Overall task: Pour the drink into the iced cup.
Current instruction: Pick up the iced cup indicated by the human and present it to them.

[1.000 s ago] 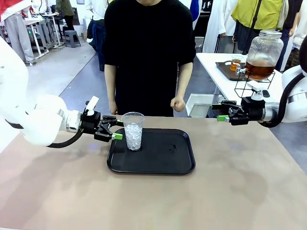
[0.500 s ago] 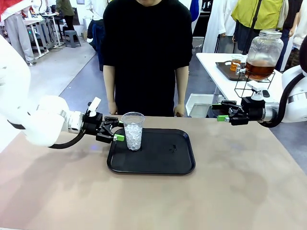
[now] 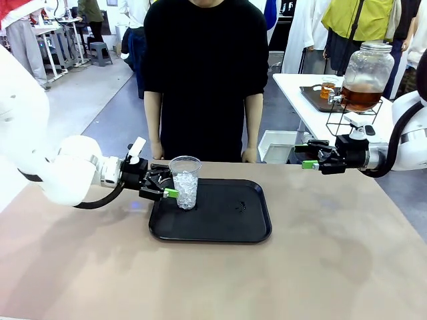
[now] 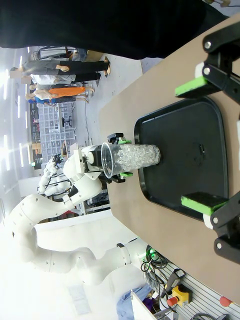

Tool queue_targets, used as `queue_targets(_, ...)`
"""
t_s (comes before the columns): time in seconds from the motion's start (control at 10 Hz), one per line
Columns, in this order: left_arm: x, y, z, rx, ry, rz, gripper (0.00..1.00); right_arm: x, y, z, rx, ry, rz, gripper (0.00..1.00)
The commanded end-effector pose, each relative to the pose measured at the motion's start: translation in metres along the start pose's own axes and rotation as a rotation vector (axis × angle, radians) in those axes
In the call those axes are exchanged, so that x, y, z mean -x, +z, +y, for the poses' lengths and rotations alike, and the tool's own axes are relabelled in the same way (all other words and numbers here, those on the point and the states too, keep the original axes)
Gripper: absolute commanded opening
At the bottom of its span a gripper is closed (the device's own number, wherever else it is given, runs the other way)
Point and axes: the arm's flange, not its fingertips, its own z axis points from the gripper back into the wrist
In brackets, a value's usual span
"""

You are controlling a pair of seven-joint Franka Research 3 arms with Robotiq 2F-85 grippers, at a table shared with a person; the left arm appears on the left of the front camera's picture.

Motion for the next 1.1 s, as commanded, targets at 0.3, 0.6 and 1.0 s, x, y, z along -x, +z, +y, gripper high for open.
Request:
queue_targets(0.3, -0.002, -0.018, 0.008, -0.044, 0.021, -0.043, 1.00, -0.002, -0.001, 0.002, 0.003, 0.000, -0.018, 1.00)
queue_targets(0.6, -0.001, -0.027, 0.009, -0.052, 0.021, -0.038, 1.00, -0.002, -0.001, 0.002, 0.003, 0.000, -0.018, 1.00)
queue_targets(1.0, -0.002, -0.038, 0.008, -0.027, 0.028, -0.030, 1.00, -0.002, -0.001, 0.002, 0.003, 0.000, -0.018, 1.00)
